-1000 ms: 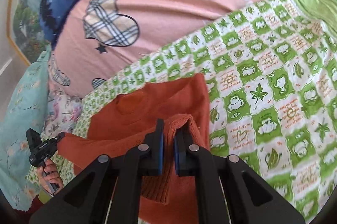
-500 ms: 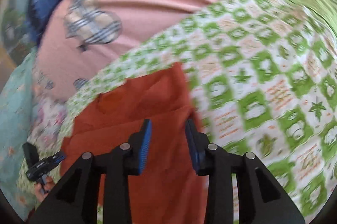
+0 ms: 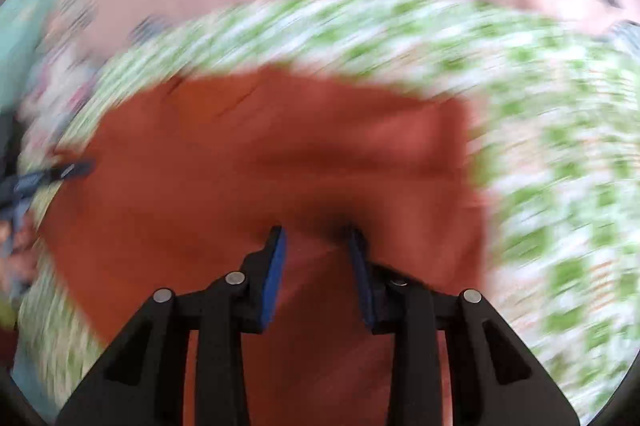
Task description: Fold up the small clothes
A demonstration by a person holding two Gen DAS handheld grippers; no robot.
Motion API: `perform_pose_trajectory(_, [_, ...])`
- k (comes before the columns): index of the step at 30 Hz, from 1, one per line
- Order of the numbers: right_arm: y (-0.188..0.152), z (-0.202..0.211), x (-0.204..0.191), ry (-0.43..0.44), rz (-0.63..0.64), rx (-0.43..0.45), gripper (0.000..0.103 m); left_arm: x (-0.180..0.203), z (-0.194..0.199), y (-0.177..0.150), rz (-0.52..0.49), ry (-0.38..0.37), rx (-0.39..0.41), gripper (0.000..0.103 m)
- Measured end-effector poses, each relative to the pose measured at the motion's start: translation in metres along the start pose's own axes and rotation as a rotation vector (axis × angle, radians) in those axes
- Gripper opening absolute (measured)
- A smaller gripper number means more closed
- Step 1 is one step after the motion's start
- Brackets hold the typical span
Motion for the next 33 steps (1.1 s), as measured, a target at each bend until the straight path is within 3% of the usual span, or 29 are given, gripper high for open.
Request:
perform_pose_trajectory(2, [0.015,0.017,0.027,0.012,-0.125,0.088,0.038,-0.017,0.009,0.031,0.046,0.063,0.053,0.031])
perform_pose_trajectory(4, [0.02,0.034,0.046,0.04,-0.224,0.154,0.044,-0.034,0.019,0.055,0.089,0.074,0.104,0.031])
perform_pose_trajectory(8, [0.013,0.058,0.054,0.044,-0.265,0.219,0.049,-0.052,0.035,0.071,0.143,0.059,0.16,0.032])
perform_pose_trajectory(9, [0.008,0.062,0.052,0.049,-0.263,0.219,0.049,-0.054,0.038,0.068,0.148,0.07,0.169,0.039])
perform_pose_trajectory(15, [-0.033,0.056,0.017,0.113,-0.245,0.159,0.05,-0.055,0.074,0.019,0.186,0.08,0.255,0.059])
perform_pose_trajectory(20, [-0.088,0.046,-0.021,0.192,-0.236,0.109,0.052,-0.062,0.099,-0.05,0.24,0.039,0.274,0.068])
perform_pose_trajectory(24, [-0.129,0.042,-0.041,0.253,-0.251,0.077,0.055,-0.045,0.091,-0.103,0.272,-0.064,0.21,0.069])
perform_pose_trajectory(28, [-0.148,0.043,-0.047,0.268,-0.262,0.049,0.055,-0.025,0.078,-0.15,0.269,-0.093,0.14,0.069])
perform_pose_trajectory(33, [-0.155,0.055,-0.047,0.266,-0.265,0.054,0.056,-0.013,0.06,-0.184,0.289,-0.131,0.083,0.073])
Point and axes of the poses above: each gripper's, at about its wrist camera, not at the fingertips, and z roughly against the way its jaws point, x to its right, y to its top, the point moved 5 cm from there along -z, roughly the way its jaws point, and after that the axes turned 13 degrees about -x, right-handed, at the moved point
